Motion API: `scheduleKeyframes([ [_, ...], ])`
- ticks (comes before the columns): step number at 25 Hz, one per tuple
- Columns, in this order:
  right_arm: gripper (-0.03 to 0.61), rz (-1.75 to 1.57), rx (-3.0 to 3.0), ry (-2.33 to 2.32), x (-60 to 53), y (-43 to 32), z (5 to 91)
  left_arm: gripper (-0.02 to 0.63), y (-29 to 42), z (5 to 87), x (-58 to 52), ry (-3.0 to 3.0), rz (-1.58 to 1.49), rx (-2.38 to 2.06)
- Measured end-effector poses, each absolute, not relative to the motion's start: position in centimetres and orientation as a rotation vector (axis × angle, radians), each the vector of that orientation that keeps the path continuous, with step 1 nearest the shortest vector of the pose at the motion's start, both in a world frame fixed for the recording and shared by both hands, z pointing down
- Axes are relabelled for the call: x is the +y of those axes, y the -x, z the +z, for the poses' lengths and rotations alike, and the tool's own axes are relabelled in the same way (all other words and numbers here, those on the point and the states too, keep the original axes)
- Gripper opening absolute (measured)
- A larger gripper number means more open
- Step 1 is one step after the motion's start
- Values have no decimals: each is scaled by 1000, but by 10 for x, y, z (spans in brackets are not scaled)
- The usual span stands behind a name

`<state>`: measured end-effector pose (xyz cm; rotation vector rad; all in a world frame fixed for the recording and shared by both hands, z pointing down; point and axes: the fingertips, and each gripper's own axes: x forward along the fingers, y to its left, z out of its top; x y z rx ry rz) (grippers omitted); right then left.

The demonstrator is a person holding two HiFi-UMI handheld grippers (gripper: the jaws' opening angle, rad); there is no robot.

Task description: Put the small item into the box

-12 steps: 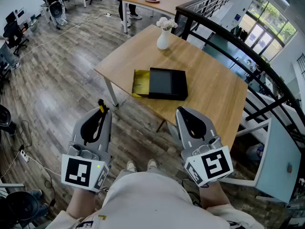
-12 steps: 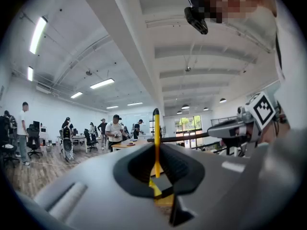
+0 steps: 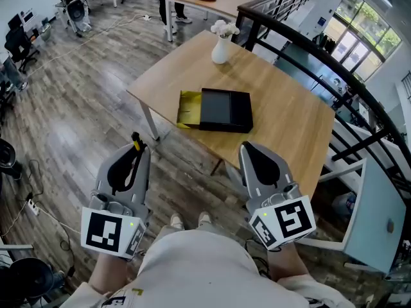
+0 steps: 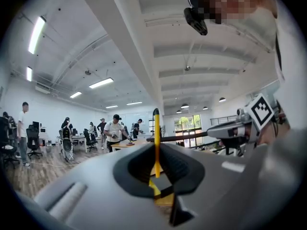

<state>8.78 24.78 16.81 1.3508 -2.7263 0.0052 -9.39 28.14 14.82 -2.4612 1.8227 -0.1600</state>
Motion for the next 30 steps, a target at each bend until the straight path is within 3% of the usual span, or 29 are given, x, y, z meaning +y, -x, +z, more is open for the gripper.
scheduleKeyframes([
  [30,-2,-5,-2805,-1154,200,-134,190,23,30,170,244,2385,-214,1978],
])
